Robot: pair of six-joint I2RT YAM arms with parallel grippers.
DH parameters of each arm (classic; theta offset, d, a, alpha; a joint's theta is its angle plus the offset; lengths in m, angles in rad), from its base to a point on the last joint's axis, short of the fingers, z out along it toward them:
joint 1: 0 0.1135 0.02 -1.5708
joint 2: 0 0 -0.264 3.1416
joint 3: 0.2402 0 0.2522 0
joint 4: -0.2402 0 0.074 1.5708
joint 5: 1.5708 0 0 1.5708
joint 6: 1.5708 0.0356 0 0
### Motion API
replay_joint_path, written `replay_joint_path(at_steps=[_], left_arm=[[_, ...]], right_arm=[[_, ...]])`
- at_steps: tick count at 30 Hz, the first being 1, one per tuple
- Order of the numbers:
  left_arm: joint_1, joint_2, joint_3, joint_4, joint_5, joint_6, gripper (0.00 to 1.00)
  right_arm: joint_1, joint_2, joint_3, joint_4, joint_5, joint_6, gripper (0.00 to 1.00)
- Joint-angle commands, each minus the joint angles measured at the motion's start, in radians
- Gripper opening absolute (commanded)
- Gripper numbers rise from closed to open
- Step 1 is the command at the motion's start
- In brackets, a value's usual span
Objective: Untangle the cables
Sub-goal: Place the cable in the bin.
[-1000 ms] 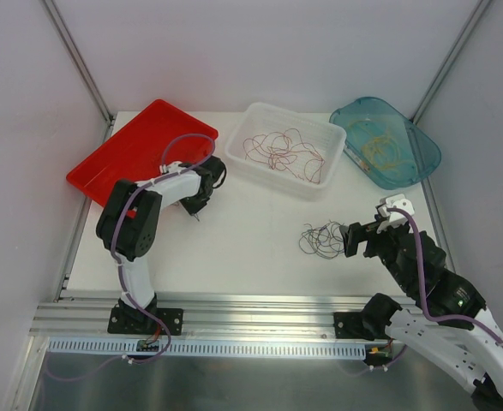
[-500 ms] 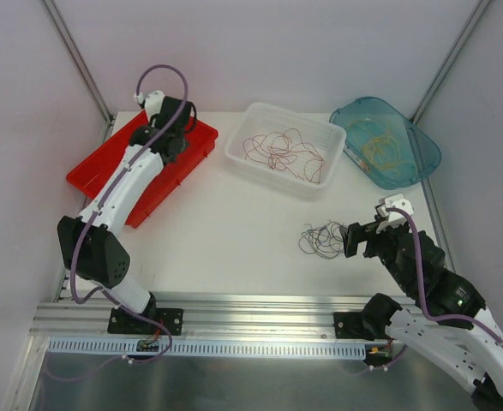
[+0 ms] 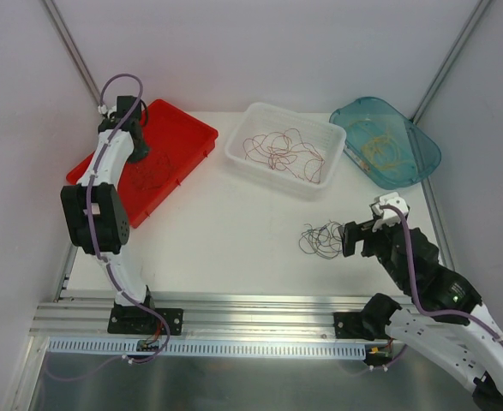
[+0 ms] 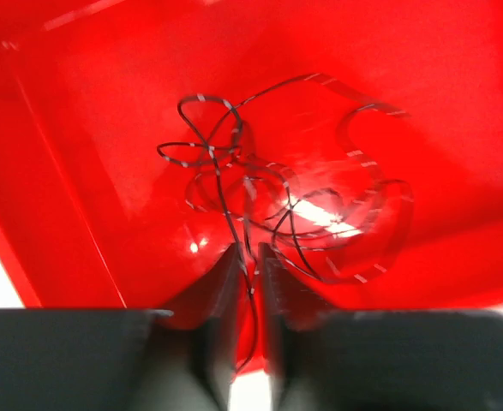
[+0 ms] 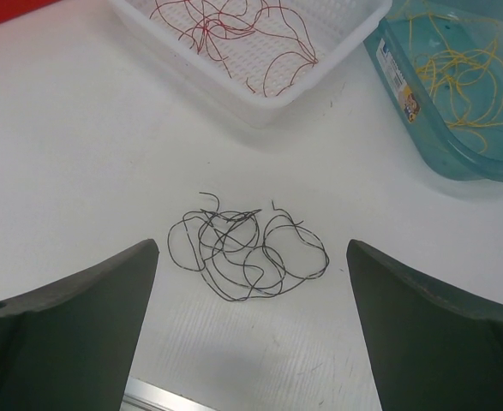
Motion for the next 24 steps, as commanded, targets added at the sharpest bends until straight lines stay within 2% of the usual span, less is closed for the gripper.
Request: replay_joint_path(at_steps=[1, 2, 3, 5, 6, 9, 10, 14, 19, 24], left_arm=[[0.064, 0.050, 0.010, -0.023, 0.067, 0.033, 0.22], [0.071, 0.059, 0.010, -0.023, 0.075, 0.036, 0.33], [0.081, 0.059, 0.010, -0.024, 0.081, 0.039, 0.49], [0.084, 0.034, 0.006, -0.023, 0.093, 0.051, 0.66], [0.083, 0.018, 0.002, -0.023, 0.096, 0.056, 0.78], [0.083, -0.049, -0.017, -0.026, 0.133, 0.079, 0.90], [0.084, -0.095, -0.039, -0.027, 0.142, 0.083, 0.98], [0.084, -0.239, -0.102, -0.026, 0.187, 0.102, 0.99], [0.083, -0.402, -0.192, -0.027, 0.244, 0.145, 0.99], [0.083, -0.598, -0.329, -0.027, 0.404, 0.169, 0.99]], right_arm=[[0.000, 0.021, 0.003, -0.005, 0.023, -0.011, 0.97], [0.001, 0.023, 0.008, -0.008, 0.022, -0.009, 0.97], [0.000, 0.032, 0.014, -0.012, 0.018, -0.006, 0.97], [0.001, 0.040, 0.025, -0.025, 0.006, 0.000, 0.97], [0.001, 0.049, 0.037, -0.033, 0.002, 0.004, 0.97], [0.001, 0.075, 0.057, -0.061, -0.032, 0.029, 0.97], [0.000, 0.113, 0.075, -0.093, -0.017, 0.070, 0.97], [0.000, 0.238, 0.143, -0.197, 0.008, 0.178, 0.97], [-0.030, 0.314, 0.140, -0.213, -0.009, 0.291, 0.97], [-0.164, 0.374, 0.114, -0.200, -0.099, 0.371, 0.97]])
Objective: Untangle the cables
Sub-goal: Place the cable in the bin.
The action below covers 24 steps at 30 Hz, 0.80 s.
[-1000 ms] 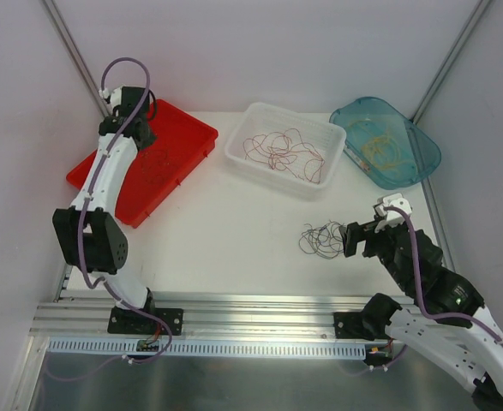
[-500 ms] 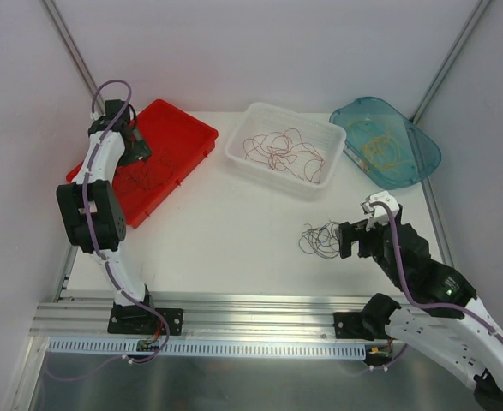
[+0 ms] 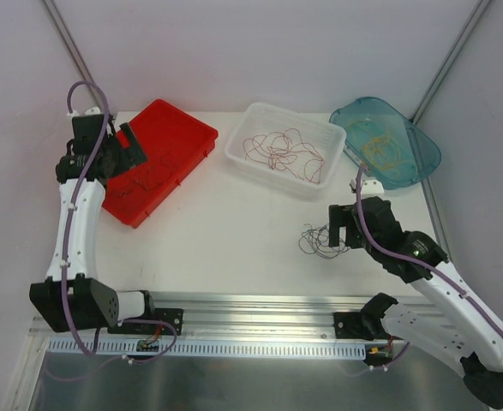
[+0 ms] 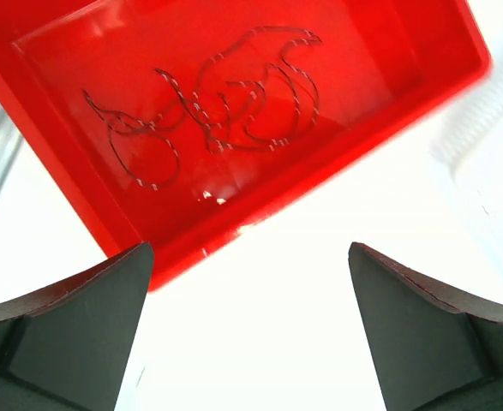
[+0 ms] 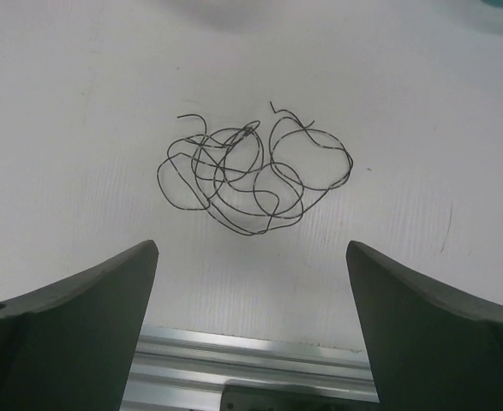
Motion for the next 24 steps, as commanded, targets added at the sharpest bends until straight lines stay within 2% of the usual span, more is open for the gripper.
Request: replay_joint_path(at_steps=[1, 6, 13, 15, 21, 24], left_arm=[[-0.003, -0.110, -0.099, -0.013, 0.156, 0.046, 0.99], [-0.003, -0.327, -0.302, 0.010, 0.329, 0.035, 0.99], [-0.001, -0.579, -0.538, 0.191, 0.472, 0.052, 0.99], [-0.003, -0.627, -0.616, 0.257, 0.497, 0.011, 0.99], [-0.003, -0.612, -0.710, 0.304, 0.572, 0.012, 0.99], [-0.014, -0.624, -0.768, 0.350, 0.571, 0.021, 0.99]], right_arm=[[-0.087, 0.021, -0.014, 0.010, -0.070, 0.116, 0.97], [-0.196, 0.064, -0.107, 0.082, -0.125, 0.201, 0.99], [-0.342, 0.200, -0.259, 0.214, -0.218, 0.307, 0.79], [-0.347, 0.249, -0.268, 0.239, -0.231, 0.326, 0.77], [-0.345, 0.338, -0.294, 0.303, -0.245, 0.348, 0.68], [-0.338, 0.383, -0.305, 0.342, -0.247, 0.327, 0.52]])
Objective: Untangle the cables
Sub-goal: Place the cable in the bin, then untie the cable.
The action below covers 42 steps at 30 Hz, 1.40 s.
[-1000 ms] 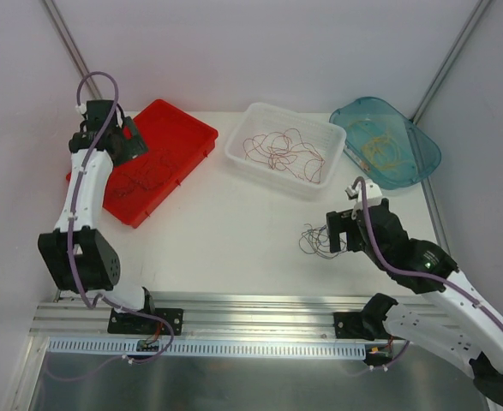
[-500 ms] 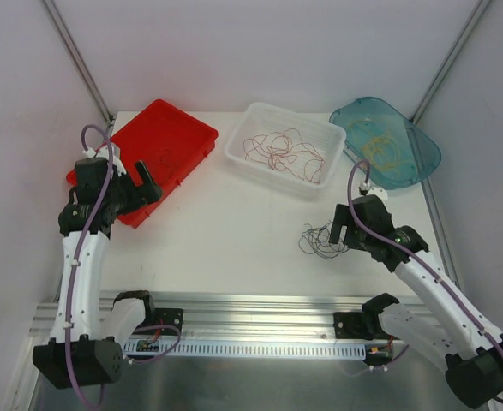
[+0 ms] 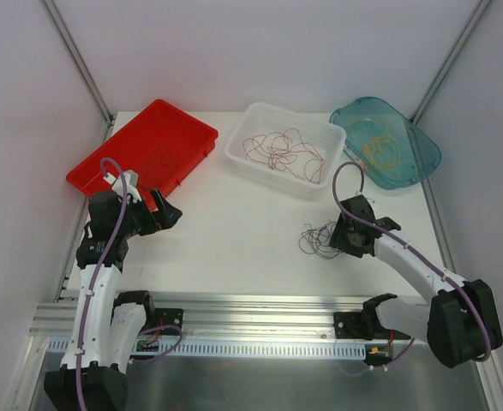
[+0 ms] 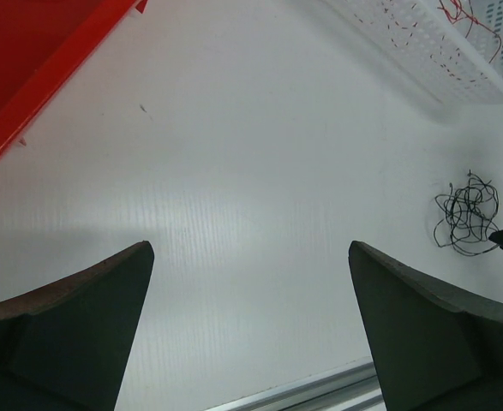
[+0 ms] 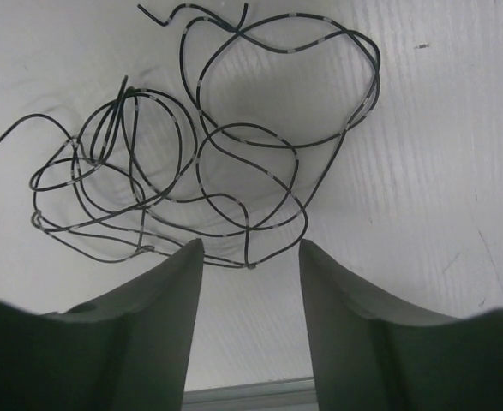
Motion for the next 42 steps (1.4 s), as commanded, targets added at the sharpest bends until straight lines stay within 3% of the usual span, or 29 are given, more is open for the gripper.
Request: replay_joint_path(at_steps=[1, 7, 8, 9, 12, 17, 20, 26, 33, 37, 39, 42], left_arm=[[-0.019, -0.014, -0.056, 0.098, 0.051, 0.010, 0.99], [-0.057, 0.009, -0.074, 0.104, 0.054, 0.015, 0.99], [-0.060, 0.015, -0.074, 0.104, 0.065, 0.015, 0.99], [-0.069, 0.026, -0.074, 0.104, 0.079, 0.014, 0.99], [-0.098, 0.032, -0.076, 0.104, 0.080, 0.012, 0.99], [-0.239, 0.040, -0.079, 0.105, 0.060, -0.003, 0.99], [-0.354, 0.051, -0.086, 0.114, 0.060, -0.043, 0.99], [-0.549, 0.086, -0.106, 0.187, -0.038, -0.111, 0.99], [-0.721, 0.299, -0.062, 0.289, -0.139, -0.238, 0.96], [-0.865, 0.412, -0.008, 0.363, -0.179, -0.267, 0.90], [-0.902, 0.489, 0.028, 0.365, -0.219, -0.263, 0.89], [-0.931, 0.569, 0.049, 0.366, -0.268, -0.287, 0.80]], right_arm=[[0.007, 0.053, -0.015, 0.078, -0.015, 0.004, 0.49], [0.091, 0.132, 0.005, 0.099, 0.021, -0.005, 0.25], [0.134, 0.136, 0.012, 0.101, 0.037, -0.011, 0.21], [0.159, 0.146, 0.032, 0.102, 0.045, -0.017, 0.10], [0.278, 0.156, 0.070, 0.115, 0.061, -0.071, 0.01], [0.471, 0.170, 0.185, 0.156, -0.044, -0.226, 0.01], [0.559, 0.161, 0.261, 0.113, -0.025, -0.327, 0.01], [0.570, 0.109, 0.290, 0.124, -0.118, -0.352, 0.01], [0.575, 0.058, 0.256, 0.171, -0.156, -0.355, 0.01], [0.575, 0.060, 0.244, 0.179, -0.156, -0.349, 0.01], [0.576, 0.060, 0.239, 0.193, -0.161, -0.344, 0.01], [0.581, 0.051, 0.235, 0.208, -0.176, -0.346, 0.01]])
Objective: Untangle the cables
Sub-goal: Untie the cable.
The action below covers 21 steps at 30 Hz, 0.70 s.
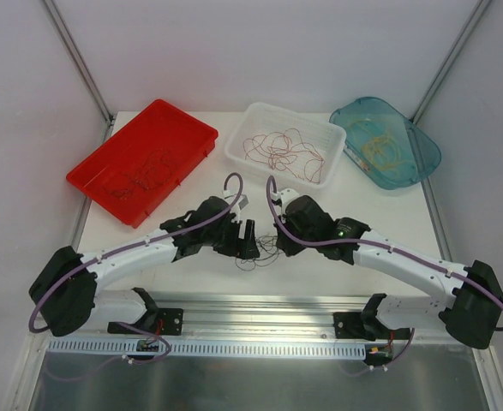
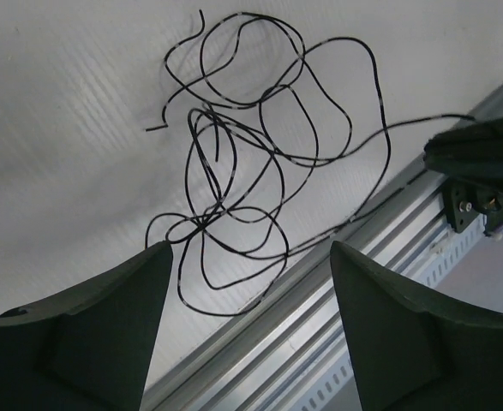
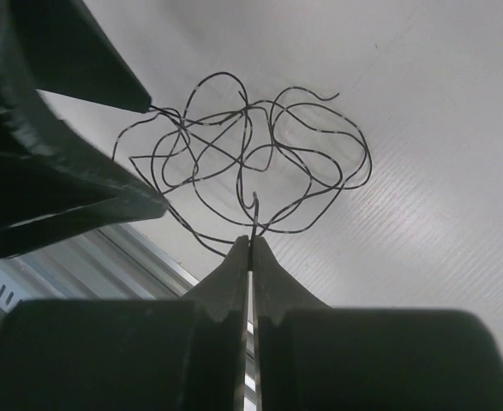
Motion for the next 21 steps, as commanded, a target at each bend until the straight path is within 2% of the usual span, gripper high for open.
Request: replay_joint_path(at_steps=[1, 5, 7, 9, 10, 11, 13, 17, 21], left_arm=[[-0.018, 0.067, 0.052, 0.053, -0.114, -0.055, 0.74], [-0.018, 0.145, 0.080, 0.055, -0.131, -0.064, 0.58], [-0.019, 0.168, 0.098, 0.053, -0.117, -0.066, 0.53], [-0.019, 0.194, 0.100, 0.053, -0.127, -0.077, 0.42], [-0.021, 0.199, 0.098, 0.053, -0.134, -0.080, 0.35], [-0.019, 0.208, 0.094, 0.053, -0.159, -0.092, 0.17], [-0.018, 0.208, 0.083, 0.047, -0.192, -0.109, 0.00], [0.001, 0.170, 0.077, -0.029, -0.317, -0.146, 0.00], [0.108, 0.069, 0.034, -0.108, -0.404, -0.192, 0.00]], right_arm=[[0.009, -0.037, -0.001, 0.049, -0.032, -0.011, 0.01], [0.015, -0.056, -0.006, 0.049, -0.028, -0.013, 0.01], [0.015, -0.066, -0.009, 0.046, -0.014, -0.011, 0.01], [0.015, -0.086, -0.010, 0.041, -0.012, -0.017, 0.01], [0.014, -0.094, -0.007, 0.032, -0.009, -0.027, 0.01], [0.014, -0.106, -0.003, 0.026, -0.006, -0.030, 0.01], [0.014, -0.123, 0.004, -0.006, 0.021, -0.042, 0.01], [0.009, -0.177, 0.010, -0.092, 0.121, -0.060, 0.01], [-0.064, -0.250, 0.004, -0.192, 0.224, -0.073, 0.01]])
